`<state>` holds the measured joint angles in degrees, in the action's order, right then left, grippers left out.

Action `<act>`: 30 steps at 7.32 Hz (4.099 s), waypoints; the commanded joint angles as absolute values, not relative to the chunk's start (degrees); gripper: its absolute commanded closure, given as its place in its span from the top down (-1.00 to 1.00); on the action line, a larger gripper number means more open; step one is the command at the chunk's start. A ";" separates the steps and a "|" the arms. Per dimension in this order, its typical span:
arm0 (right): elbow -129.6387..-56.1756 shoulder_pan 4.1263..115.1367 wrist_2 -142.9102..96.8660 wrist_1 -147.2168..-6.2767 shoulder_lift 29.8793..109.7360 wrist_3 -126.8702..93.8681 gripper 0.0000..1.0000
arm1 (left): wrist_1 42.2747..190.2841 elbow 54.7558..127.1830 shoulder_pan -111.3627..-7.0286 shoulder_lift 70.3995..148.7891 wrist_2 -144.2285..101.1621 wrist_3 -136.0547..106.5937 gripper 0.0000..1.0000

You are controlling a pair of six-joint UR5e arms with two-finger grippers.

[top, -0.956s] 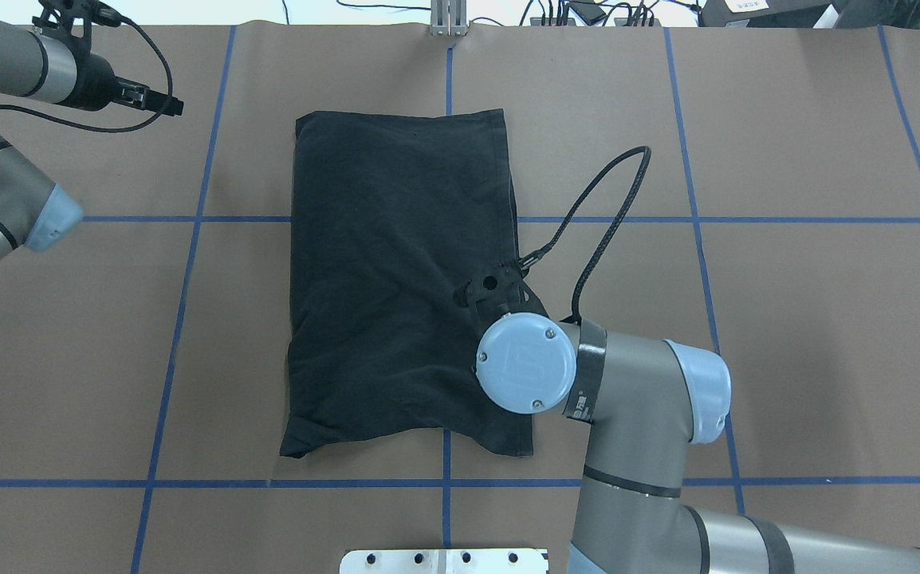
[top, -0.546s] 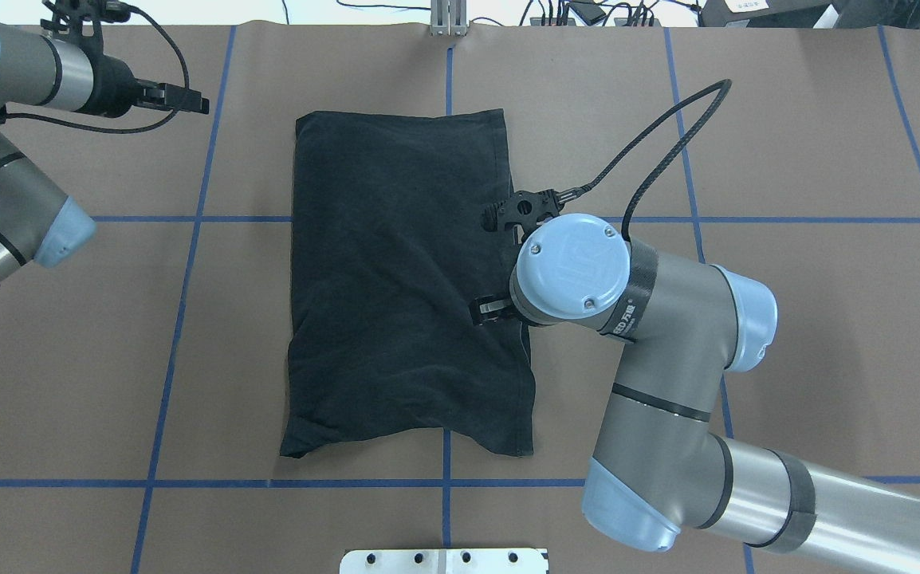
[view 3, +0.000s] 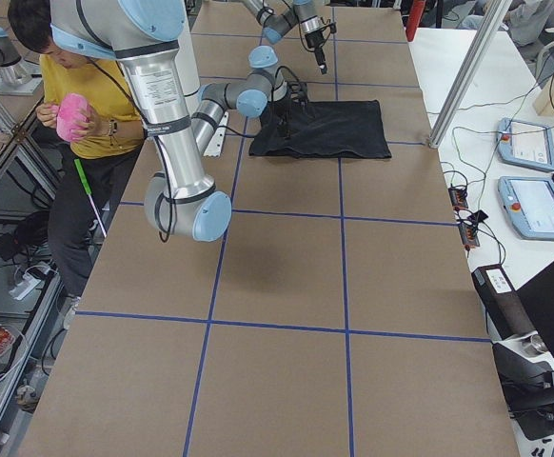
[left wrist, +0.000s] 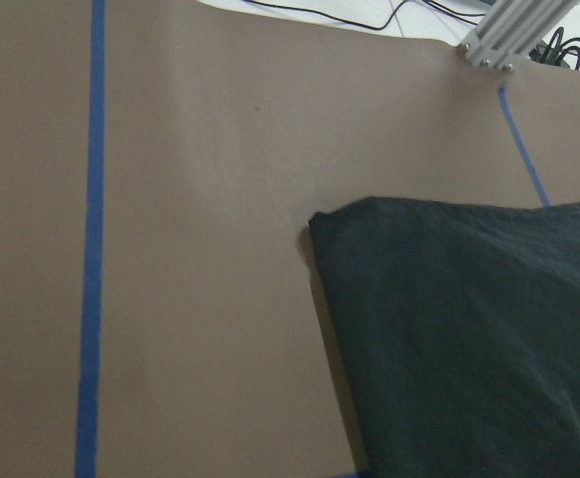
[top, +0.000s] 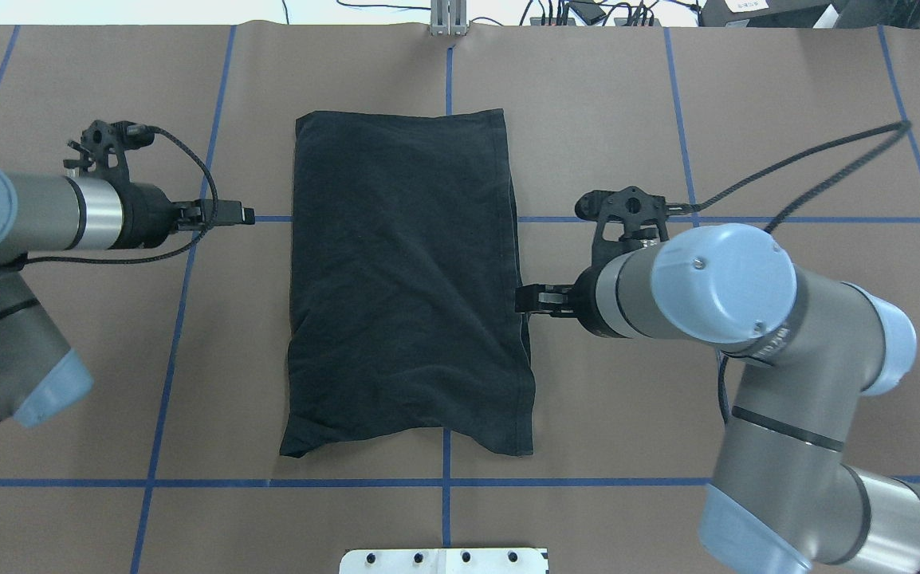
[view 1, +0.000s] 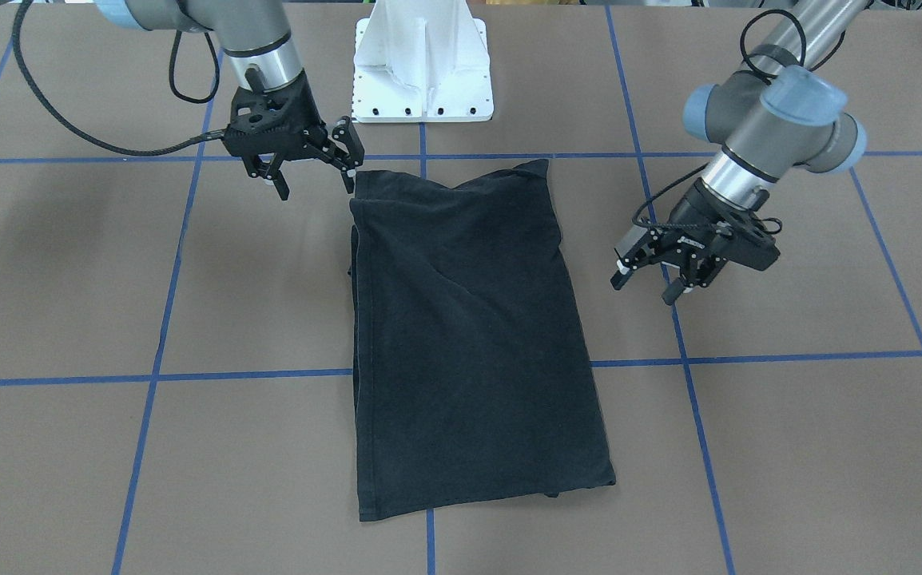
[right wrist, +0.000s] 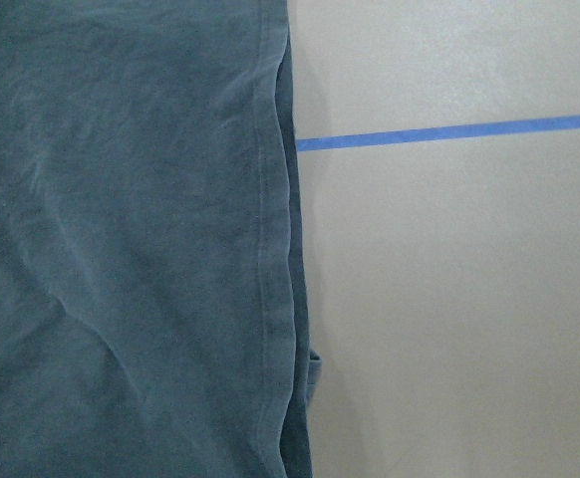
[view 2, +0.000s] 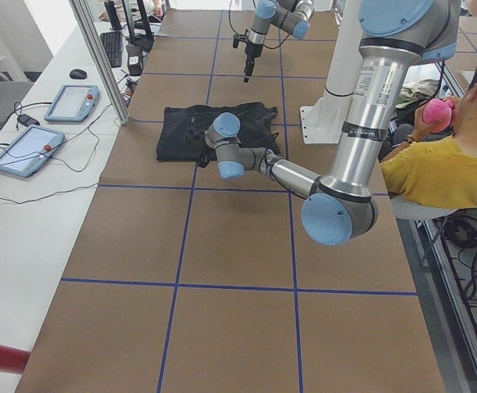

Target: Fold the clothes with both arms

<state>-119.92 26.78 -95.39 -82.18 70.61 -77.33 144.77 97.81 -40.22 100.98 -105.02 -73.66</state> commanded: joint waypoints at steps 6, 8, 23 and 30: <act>-120.67 23.38 -88.42 -68.91 79.10 -85.34 0.99 | 144.76 108.02 -11.70 93.60 -86.57 -95.09 1.00; -120.67 23.29 -88.42 -68.91 78.93 -85.25 0.99 | 144.76 107.84 -8.80 93.52 -82.28 -96.58 0.71; -102.87 10.81 -75.76 -82.36 58.46 -117.33 0.95 | 144.67 107.84 -8.70 93.60 -82.18 -96.68 -1.00; -101.43 9.76 -75.06 -84.55 58.54 -115.57 0.65 | 144.67 107.67 -8.70 93.60 -82.09 -96.68 -1.00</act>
